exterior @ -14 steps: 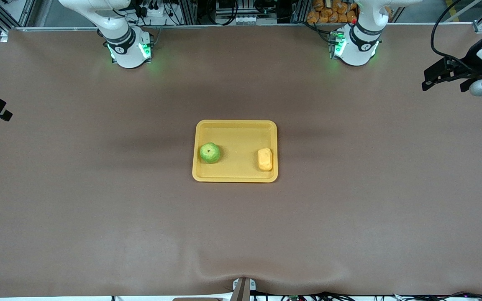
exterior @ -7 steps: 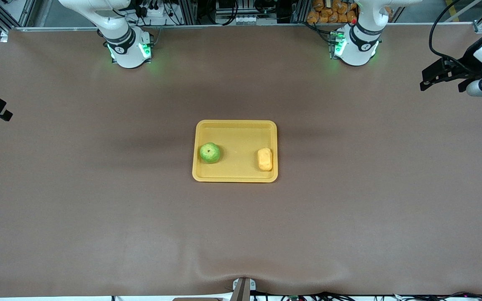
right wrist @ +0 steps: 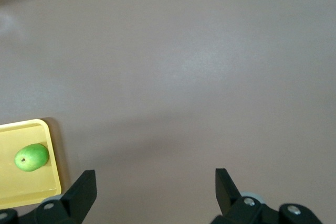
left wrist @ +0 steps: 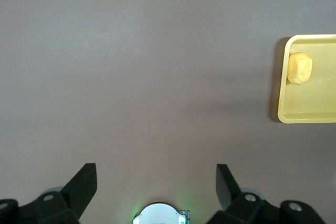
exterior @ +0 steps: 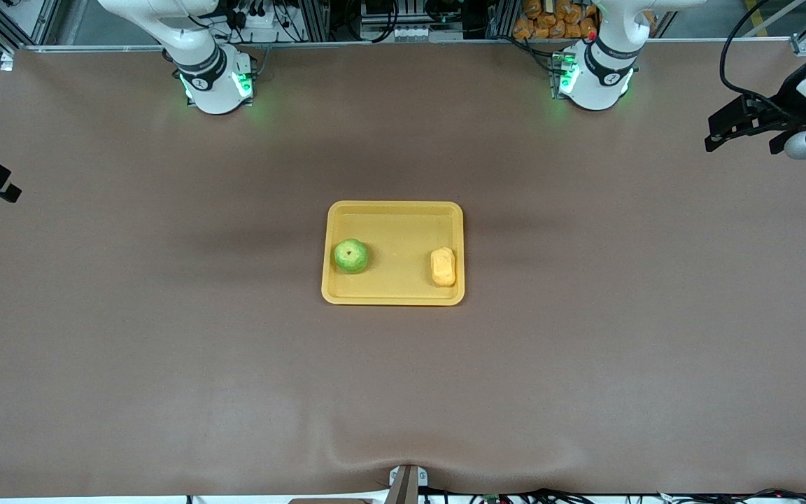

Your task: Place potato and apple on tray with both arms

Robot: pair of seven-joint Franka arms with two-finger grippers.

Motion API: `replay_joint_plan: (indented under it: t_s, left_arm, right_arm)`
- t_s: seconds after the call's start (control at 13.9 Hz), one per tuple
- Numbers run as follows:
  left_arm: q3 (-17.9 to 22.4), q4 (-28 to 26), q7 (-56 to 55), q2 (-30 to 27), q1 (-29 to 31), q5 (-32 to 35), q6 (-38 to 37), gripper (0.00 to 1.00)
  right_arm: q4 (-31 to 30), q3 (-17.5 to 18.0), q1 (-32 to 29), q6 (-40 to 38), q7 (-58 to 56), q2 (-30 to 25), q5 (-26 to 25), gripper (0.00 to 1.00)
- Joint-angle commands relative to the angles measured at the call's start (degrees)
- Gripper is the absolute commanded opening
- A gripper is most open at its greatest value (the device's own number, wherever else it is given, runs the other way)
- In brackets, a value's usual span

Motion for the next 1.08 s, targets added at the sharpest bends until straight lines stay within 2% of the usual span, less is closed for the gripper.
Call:
replay_joint_plan:
  t_s: [0.0,1.01]
  left_arm:
    - [0.0,1.5,-0.2,0.7,0.1,0.3,-0.6,1.00]
    - [-0.2,1.4,-0.2,0.8,0.3,0.3,-1.0,1.00]
  right_arm:
    - [1.4,-0.1,0.5,-0.9,-0.2,0.6,-1.0,1.00]
    - [1.5,-0.1,0.4,-1.9,-0.3,0.5,-0.7,1.00]
